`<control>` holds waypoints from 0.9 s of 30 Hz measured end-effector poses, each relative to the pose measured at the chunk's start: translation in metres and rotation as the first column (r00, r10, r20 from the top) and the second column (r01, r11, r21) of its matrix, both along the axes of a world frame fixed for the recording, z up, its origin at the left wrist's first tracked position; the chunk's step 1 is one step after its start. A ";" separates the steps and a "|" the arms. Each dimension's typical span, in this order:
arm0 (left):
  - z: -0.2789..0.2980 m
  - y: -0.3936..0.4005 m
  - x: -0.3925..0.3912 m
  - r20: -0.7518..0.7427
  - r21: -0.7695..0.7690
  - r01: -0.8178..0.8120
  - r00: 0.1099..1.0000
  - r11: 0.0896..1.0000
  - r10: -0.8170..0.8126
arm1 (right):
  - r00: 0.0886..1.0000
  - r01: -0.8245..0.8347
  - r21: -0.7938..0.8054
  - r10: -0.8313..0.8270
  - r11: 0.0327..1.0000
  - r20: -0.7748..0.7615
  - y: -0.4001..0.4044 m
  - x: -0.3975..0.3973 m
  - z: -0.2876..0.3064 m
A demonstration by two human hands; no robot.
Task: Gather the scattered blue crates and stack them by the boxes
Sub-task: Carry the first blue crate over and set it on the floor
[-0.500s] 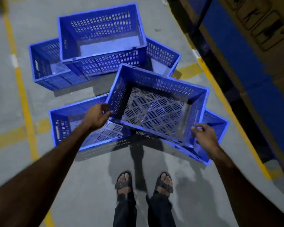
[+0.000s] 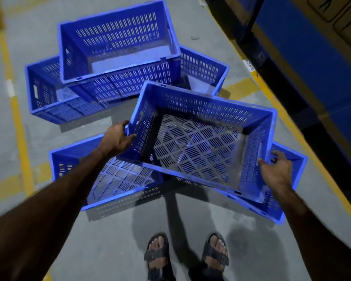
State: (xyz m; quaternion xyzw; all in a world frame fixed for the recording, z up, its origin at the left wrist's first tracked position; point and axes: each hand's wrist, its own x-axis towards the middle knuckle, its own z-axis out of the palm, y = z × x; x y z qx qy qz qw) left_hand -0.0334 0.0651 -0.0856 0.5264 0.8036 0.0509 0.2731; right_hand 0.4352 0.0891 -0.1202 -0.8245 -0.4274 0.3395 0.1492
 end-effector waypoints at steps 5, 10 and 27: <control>-0.011 0.015 0.007 0.071 -0.084 -0.098 0.992 0.992 0.104 | 0.986 0.018 -0.107 -0.035 0.994 -0.161 0.014 0.002 -0.011; -0.019 0.028 0.003 0.092 -0.092 -0.155 0.982 0.984 0.163 | 0.987 0.037 -0.103 -0.052 0.994 -0.152 0.015 0.014 -0.038; 0.037 0.015 -0.010 0.120 -0.009 -0.243 0.963 0.970 0.242 | 0.944 0.029 -0.005 -0.028 1.000 -0.329 0.031 -0.005 0.050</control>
